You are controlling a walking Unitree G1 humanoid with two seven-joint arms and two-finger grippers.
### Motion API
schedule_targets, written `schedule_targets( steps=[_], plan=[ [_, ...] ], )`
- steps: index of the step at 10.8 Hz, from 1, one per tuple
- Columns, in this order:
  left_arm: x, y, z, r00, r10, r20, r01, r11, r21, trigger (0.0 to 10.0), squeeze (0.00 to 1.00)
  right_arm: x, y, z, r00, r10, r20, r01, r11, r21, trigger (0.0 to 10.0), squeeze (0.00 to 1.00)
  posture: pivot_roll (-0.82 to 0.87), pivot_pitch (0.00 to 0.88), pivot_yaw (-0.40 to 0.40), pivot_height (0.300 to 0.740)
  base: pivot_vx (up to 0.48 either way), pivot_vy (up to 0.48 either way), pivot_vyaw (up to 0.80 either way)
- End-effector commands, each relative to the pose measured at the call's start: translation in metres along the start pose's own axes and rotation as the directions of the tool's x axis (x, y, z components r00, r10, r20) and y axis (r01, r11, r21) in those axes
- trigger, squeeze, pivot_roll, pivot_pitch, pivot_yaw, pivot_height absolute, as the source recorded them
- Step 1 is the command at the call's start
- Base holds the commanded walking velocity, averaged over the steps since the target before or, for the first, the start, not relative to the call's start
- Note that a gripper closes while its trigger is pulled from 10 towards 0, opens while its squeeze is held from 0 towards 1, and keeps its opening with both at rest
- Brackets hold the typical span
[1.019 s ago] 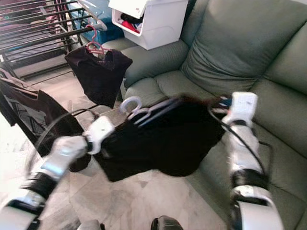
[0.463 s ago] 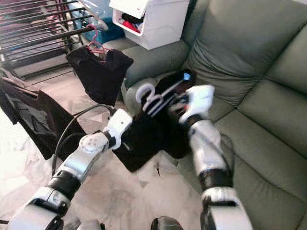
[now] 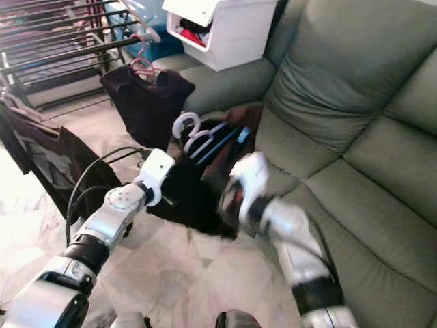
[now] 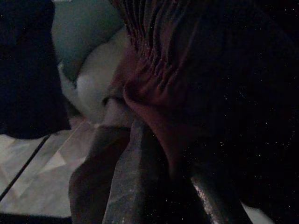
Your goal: Hang hanger
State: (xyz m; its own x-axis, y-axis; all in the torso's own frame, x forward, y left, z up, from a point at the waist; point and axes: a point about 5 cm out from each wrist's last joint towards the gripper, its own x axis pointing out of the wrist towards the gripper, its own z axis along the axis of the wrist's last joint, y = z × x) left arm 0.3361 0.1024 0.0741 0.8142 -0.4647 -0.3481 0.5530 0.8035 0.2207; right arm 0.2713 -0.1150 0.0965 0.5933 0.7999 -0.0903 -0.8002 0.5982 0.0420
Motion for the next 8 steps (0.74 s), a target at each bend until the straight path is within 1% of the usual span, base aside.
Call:
schedule_targets(
  steps=[1, 2, 3, 4, 5, 6, 8],
  plan=[
    [0.003, 0.011, 0.017, 0.997, 0.054, 0.047, -0.054, 0.999, -0.001, 0.0, 0.00, 0.001, 0.017, 0.003, 0.991, 0.136, -0.015, -0.135, 0.991, 0.009, 0.0, 0.00, -0.10, 0.000, -0.039, 0.740, 0.000, 0.000, 0.00],
    [0.003, 0.014, 0.017, 0.997, 0.065, 0.048, -0.064, 0.998, -0.009, 0.0, 0.00, -0.005, 0.020, -0.004, 0.984, 0.165, -0.072, -0.165, 0.986, 0.008, 0.0, 0.00, -0.11, 0.000, -0.041, 0.740, 0.000, 0.000, 0.00],
    [0.004, 0.016, 0.017, 0.996, 0.075, 0.048, -0.075, 0.997, -0.010, 0.0, 0.00, -0.015, 0.013, -0.016, 0.976, 0.113, -0.184, -0.127, 0.990, -0.062, 0.0, 0.00, -0.11, 0.000, -0.042, 0.740, 0.000, 0.000, 0.00],
    [0.004, 0.017, 0.019, 0.996, 0.075, 0.056, -0.075, 0.997, -0.007, 0.0, 0.00, -0.022, -0.006, -0.024, 0.970, -0.023, -0.243, -0.010, 0.991, -0.134, 0.0, 0.00, -0.11, 0.000, -0.045, 0.740, 0.000, 0.000, 0.00],
    [0.004, 0.019, 0.019, 0.995, 0.086, 0.053, -0.085, 0.996, -0.017, 0.0, 0.00, -0.032, -0.020, -0.028, 0.951, -0.114, -0.288, 0.066, 0.983, -0.172, 0.0, 0.00, -0.11, 0.000, -0.044, 0.740, 0.000, 0.000, 0.00],
    [0.004, 0.022, 0.019, 0.993, 0.104, 0.051, -0.103, 0.994, -0.032, 0.0, 0.00, -0.042, -0.018, -0.037, 0.930, -0.101, -0.355, 0.029, 0.978, -0.204, 0.0, 0.00, -0.11, 0.000, -0.046, 0.740, 0.000, 0.000, 0.00],
    [0.003, 0.031, 0.023, 0.989, 0.134, 0.057, -0.132, 0.991, -0.037, 0.0, 0.00, -0.059, -0.009, -0.052, 0.903, -0.080, -0.423, -0.011, 0.978, -0.208, 0.0, 0.00, -0.11, 0.000, -0.046, 0.740, 0.000, 0.000, 0.00]
  ],
)
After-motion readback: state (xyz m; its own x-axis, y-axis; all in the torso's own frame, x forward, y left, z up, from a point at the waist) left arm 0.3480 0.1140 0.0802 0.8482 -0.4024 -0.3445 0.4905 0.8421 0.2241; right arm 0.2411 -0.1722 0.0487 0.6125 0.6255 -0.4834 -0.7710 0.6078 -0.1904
